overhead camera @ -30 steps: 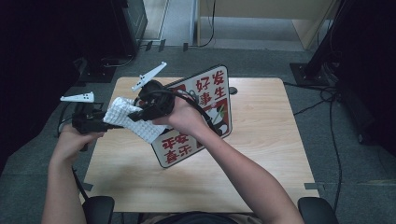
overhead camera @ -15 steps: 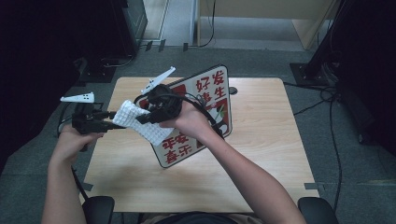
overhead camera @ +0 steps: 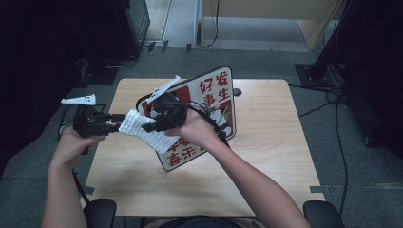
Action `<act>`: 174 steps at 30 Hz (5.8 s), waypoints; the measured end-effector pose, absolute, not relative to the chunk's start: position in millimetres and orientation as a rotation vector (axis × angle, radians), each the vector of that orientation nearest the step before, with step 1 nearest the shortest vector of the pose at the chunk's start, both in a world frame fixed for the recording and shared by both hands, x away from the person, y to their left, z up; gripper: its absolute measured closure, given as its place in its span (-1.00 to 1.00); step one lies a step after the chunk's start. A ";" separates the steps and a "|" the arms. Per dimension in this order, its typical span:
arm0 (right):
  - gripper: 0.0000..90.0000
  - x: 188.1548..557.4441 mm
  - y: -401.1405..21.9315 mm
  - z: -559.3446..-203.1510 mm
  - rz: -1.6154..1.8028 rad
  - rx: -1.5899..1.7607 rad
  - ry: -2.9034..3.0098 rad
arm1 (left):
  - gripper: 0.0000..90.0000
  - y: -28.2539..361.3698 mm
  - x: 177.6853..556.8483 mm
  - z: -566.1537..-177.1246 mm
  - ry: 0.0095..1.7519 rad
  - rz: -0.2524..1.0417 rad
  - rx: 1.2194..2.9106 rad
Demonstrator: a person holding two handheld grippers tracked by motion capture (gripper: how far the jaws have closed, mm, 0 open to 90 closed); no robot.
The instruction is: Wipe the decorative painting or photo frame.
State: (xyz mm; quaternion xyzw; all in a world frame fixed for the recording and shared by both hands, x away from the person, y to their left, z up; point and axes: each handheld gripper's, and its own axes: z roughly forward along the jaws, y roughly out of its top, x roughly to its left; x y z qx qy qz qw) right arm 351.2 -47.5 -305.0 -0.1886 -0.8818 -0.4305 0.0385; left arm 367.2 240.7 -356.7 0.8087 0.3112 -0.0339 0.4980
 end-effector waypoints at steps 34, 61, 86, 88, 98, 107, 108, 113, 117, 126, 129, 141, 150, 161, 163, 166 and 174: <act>0.77 339.3 -51.9 -337.2 -1.251 -0.616 -2.697 | -0.17 238.2 367.2 -356.8 0.742 -0.105 1.972; 0.77 332.3 -56.8 -373.9 -1.157 -0.653 -2.695 | -0.06 232.0 365.1 -352.8 0.717 -0.135 1.969; 0.77 326.4 -64.2 -409.0 -1.149 -0.671 -2.674 | 0.12 212.8 360.2 -339.3 0.653 -0.153 1.969; 0.77 326.1 -64.8 -411.7 -1.162 -0.664 -2.682 | 0.12 209.7 359.9 -339.1 0.644 -0.155 1.974; 0.77 324.5 -66.1 -418.2 -1.158 -0.670 -2.677 | 0.17 197.3 360.9 -339.8 0.615 -0.178 1.978; 0.77 322.9 -66.1 -425.1 -1.151 -0.667 -2.684 | 0.30 185.5 362.6 -343.8 0.615 -0.198 1.989; 0.77 322.5 -66.4 -426.1 -1.150 -0.671 -2.682 | 0.32 184.7 362.7 -344.0 0.612 -0.197 1.989; 0.77 321.3 -66.9 -432.3 -1.144 -0.677 -2.675 | 0.38 179.9 363.2 -345.6 0.613 -0.202 1.996; 0.77 320.8 -67.5 -437.7 -1.134 -0.681 -2.676 | 0.42 176.2 363.9 -347.4 0.611 -0.206 1.999; 0.77 318.9 -69.4 -448.0 -1.133 -0.691 -2.674 | 0.52 169.4 365.6 -353.0 0.604 -0.219 2.014; 0.77 318.1 -70.3 -451.7 -1.137 -0.691 -2.678 | 0.59 169.7 366.0 -353.7 0.613 -0.218 2.013; 0.77 315.0 -74.9 -467.4 -1.114 -0.693 -2.685 | 0.66 170.0 365.9 -354.1 0.615 -0.215 2.018; 0.77 314.2 -81.7 -471.9 -1.114 -0.720 -2.691 | 0.66 170.5 366.1 -354.5 0.617 -0.220 2.017; 0.77 317.3 -98.9 -473.6 -1.108 -0.790 -2.697 | 0.66 170.4 366.0 -354.6 0.618 -0.223 2.016; 0.77 317.2 -100.6 -472.8 -1.107 -0.793 -2.700 | 0.66 170.4 366.1 -354.6 0.619 -0.222 2.018; 0.77 317.4 -103.6 -468.9 -1.103 -0.796 -2.685 | 0.66 170.3 366.0 -354.5 0.620 -0.223 2.017; 0.79 317.8 -111.7 -444.7 -1.114 -0.741 -2.656 | 0.65 170.4 366.1 -354.4 0.624 -0.223 2.017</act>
